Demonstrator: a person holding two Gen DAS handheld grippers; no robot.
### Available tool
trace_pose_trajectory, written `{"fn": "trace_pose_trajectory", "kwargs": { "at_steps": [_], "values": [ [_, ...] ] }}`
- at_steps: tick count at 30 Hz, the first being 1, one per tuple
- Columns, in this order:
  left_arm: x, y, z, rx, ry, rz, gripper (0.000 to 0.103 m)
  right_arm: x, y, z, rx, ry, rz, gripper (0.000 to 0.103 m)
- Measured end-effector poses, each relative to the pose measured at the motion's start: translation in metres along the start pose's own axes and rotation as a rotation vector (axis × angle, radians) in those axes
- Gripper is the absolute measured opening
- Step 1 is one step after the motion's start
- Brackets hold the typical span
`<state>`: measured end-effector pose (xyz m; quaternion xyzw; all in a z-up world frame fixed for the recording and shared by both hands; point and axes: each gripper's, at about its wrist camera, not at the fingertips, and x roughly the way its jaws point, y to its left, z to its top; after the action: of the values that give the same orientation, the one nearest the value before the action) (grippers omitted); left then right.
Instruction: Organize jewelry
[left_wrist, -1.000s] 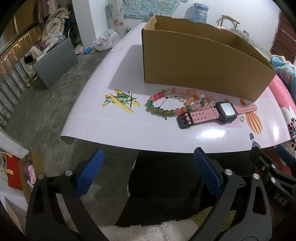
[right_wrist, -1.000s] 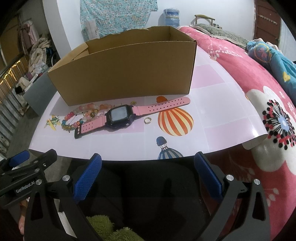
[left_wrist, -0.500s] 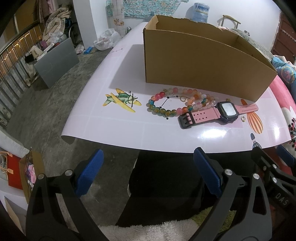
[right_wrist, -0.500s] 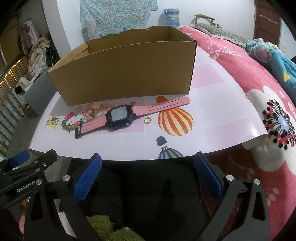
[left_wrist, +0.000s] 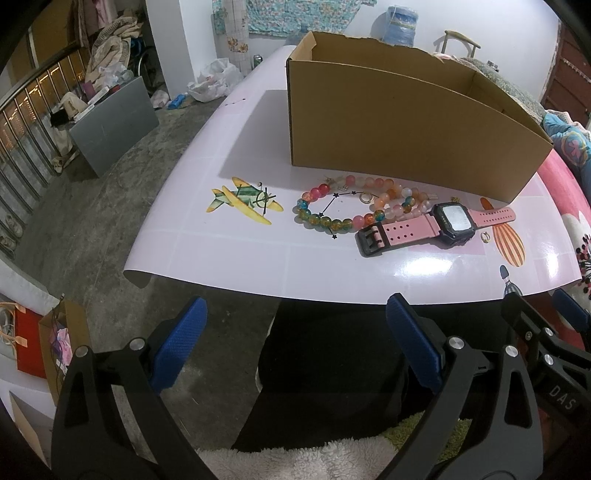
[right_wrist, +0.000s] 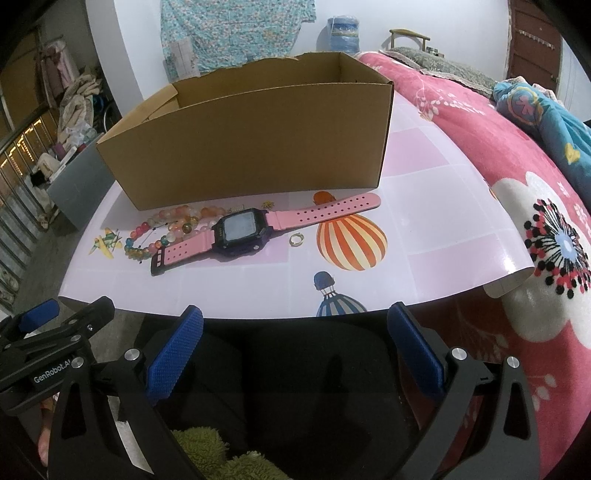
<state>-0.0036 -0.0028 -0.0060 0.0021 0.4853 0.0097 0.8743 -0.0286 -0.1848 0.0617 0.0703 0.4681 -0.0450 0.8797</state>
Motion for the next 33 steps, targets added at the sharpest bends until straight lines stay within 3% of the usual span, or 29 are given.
{"fn": "trace_pose_trajectory", "kwargs": {
  "at_steps": [33],
  "values": [
    [-0.0065,0.0036,-0.0016,-0.001,-0.004,0.005,0.094,-0.0014,0.0021,-0.0029,0.001,0.003,-0.001,0.098]
  ]
}}
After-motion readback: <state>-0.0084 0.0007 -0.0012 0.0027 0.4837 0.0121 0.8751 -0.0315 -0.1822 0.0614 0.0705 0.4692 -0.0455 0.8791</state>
